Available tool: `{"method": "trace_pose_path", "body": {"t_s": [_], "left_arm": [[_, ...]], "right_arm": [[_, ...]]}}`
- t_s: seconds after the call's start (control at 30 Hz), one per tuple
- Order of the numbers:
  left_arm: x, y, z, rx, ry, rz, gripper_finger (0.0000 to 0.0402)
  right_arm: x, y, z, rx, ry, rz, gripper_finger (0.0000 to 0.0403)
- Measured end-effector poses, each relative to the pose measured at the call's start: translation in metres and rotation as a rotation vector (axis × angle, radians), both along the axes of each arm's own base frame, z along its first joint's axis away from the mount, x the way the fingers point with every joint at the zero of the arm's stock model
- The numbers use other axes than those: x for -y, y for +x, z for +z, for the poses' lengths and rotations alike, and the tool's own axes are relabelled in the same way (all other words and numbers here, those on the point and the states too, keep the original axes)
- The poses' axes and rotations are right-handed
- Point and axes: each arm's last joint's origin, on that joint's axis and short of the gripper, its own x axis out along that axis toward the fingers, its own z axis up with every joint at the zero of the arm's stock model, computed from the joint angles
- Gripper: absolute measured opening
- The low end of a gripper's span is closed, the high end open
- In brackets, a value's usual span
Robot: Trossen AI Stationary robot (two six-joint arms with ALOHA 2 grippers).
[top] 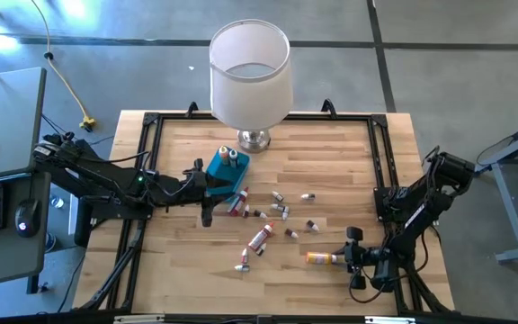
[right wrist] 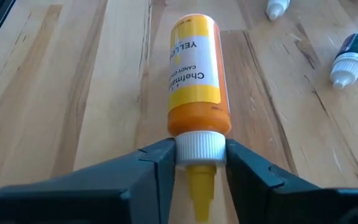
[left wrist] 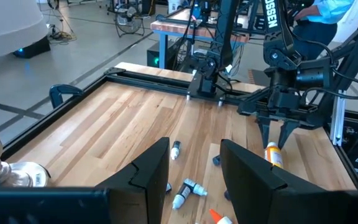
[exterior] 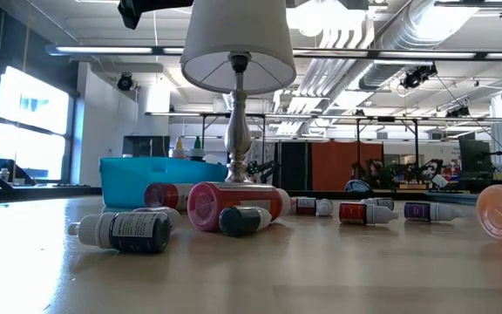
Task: Pick & Place food coloring
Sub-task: Put the large yellow food coloring bottle into the blue bin
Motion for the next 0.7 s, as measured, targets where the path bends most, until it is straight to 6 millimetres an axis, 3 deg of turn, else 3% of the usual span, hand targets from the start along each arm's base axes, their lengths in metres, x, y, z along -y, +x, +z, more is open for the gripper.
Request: {"method": "trace_pose_path", "body": {"t_s": [0.23,0.37,0.53,0.7], "left_arm": [[0.0,0.0,0.0,0.001,0.0,0.0,0.014],[0.0,0.0,0.0,0.001,0.0,0.0,0.014],[0.0,0.0,0.0,0.002,0.001,0.007,0.014],[-0.001,0.0,0.0,0.005,0.003,0.024,0.014]], "right_arm": [[-0.004,0.004,0.004,0.049,0.016,0.017,0.011],[-0.01,0.02,0.017,0.084,0.019,0.0,0.011],[-0.019,0.055,0.056,0.138,-0.014,0.093,0.0111],[-0.015,0.098,0.107,0.211,-0.262,0.138,0.0114]]}}
